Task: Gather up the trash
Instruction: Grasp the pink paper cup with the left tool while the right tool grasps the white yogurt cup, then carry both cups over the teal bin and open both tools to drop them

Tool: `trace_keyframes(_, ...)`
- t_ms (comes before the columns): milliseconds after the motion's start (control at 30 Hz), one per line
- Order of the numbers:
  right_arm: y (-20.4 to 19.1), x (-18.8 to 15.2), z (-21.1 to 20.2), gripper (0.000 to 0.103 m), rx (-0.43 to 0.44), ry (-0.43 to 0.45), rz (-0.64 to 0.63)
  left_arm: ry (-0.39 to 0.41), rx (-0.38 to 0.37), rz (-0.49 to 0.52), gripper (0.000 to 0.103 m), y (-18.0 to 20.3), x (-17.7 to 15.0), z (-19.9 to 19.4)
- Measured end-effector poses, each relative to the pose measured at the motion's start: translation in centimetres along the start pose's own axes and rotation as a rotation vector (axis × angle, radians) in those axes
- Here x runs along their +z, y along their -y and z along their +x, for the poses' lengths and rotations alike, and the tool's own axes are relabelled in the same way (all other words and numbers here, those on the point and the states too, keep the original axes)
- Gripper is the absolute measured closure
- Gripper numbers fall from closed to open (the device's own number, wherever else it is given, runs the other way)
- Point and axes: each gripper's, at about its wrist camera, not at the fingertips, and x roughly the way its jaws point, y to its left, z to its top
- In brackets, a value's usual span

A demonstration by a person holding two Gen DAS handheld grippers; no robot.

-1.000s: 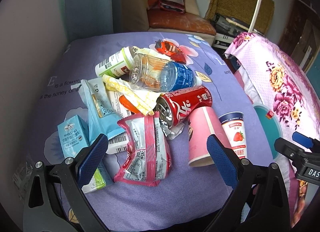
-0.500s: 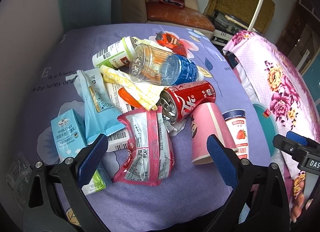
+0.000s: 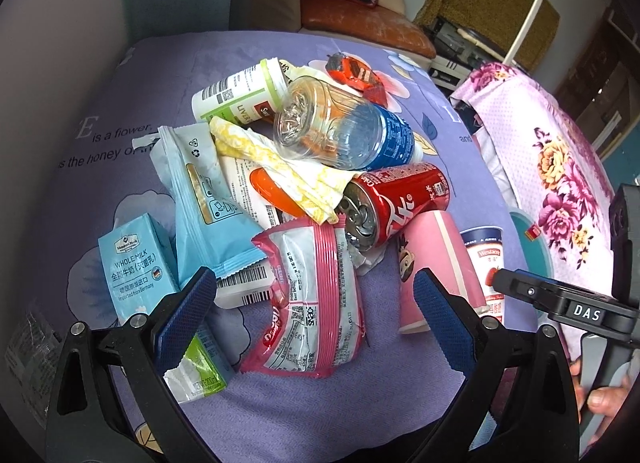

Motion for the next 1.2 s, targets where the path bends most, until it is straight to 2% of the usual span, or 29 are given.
trace_keyframes(33,0.1,0.1,0.3,0.039,0.009,-0.009,0.001,-0.005,-0.007,0.002,0.007,0.2,0.3,0.1)
trace_keyframes(67,0.2,0.1,0.7,0.049,0.016,-0.018,-0.003,-0.010,-0.016,0.005,0.009,0.4,0.4,0.1)
trace_keyframes(100,0.3,0.1,0.9,0.051,0.048,-0.026,0.000,-0.015,-0.024,0.011,0.011,0.6,0.5,0.1)
trace_keyframes(133,0.4,0.0,0.9,0.058,0.064,-0.030,0.004,-0.020,-0.032,0.019,0.013,0.9,0.7,0.1)
trace_keyframes(200,0.7,-0.1,0.5,0.058,0.032,-0.007,-0.009,-0.033,-0.049,0.045,0.023,1.8,0.8,0.1)
trace_keyframes(233,1.0,-0.2,0.3,0.058,0.030,-0.003,-0.005,-0.044,-0.063,0.060,0.025,2.4,0.9,0.2)
trace_keyframes(400,3.5,-0.7,-0.6,0.058,0.035,0.006,0.047,-0.085,-0.084,0.139,0.026,5.7,1.4,1.8)
trace_keyframes(533,5.3,-1.0,-1.1,0.058,0.045,0.010,0.080,-0.141,-0.093,0.170,0.026,7.8,1.1,4.2)
trace_keyframes(633,5.9,-1.0,-1.2,0.058,0.057,0.011,0.087,-0.169,-0.130,0.169,0.025,8.9,0.9,5.7)
trace_keyframes(767,5.9,-0.9,-1.0,0.057,0.071,0.013,0.078,-0.199,-0.080,0.210,0.025,10.3,0.4,7.6)
trace_keyframes(833,6.0,-0.8,-0.8,0.057,0.084,0.011,0.082,-0.225,-0.092,0.197,0.025,10.3,0.2,8.5)
trace_keyframes(900,6.2,-0.7,-0.6,0.057,0.099,0.009,0.092,-0.222,-0.072,0.194,0.028,10.2,0.2,9.1)
trace_keyframes(967,6.4,-0.5,-0.3,0.056,0.111,0.007,0.102,-0.200,-0.060,0.214,0.039,10.3,0.2,9.0)
trace_keyframes(1133,6.1,-0.3,0.7,0.055,0.147,0.001,0.097,-0.181,-0.060,0.215,0.042,10.7,0.2,8.3)
trace_keyframes(1200,6.1,-0.3,0.0,0.055,0.160,0.031,0.086,-0.175,-0.069,0.221,0.043,10.8,0.1,7.5)
